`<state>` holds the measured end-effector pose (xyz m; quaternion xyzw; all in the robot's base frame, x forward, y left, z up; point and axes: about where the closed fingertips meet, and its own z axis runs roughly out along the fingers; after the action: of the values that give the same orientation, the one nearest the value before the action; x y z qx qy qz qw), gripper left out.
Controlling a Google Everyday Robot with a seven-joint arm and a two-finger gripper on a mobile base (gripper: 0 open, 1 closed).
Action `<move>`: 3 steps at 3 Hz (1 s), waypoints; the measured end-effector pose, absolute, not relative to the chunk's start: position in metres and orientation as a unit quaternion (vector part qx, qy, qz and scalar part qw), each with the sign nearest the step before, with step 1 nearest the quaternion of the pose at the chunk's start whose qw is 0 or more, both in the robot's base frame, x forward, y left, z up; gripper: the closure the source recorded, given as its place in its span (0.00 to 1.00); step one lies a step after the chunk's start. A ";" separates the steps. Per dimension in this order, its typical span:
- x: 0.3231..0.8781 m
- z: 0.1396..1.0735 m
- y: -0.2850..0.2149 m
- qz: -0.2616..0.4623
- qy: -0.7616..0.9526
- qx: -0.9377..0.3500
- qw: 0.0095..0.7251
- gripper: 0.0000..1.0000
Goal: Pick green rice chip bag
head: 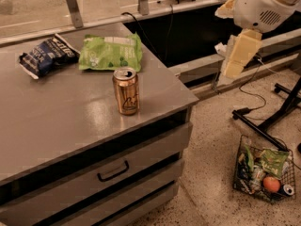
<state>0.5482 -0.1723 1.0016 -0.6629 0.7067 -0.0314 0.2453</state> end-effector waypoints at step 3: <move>0.624 1.031 -0.121 -0.049 0.641 -0.698 0.317 0.00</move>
Offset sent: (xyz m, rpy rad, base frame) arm 0.0470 0.0356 0.0132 0.0387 -0.0811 0.0892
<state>0.6237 -0.1211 1.0313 -0.6976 0.6407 -0.0488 0.3171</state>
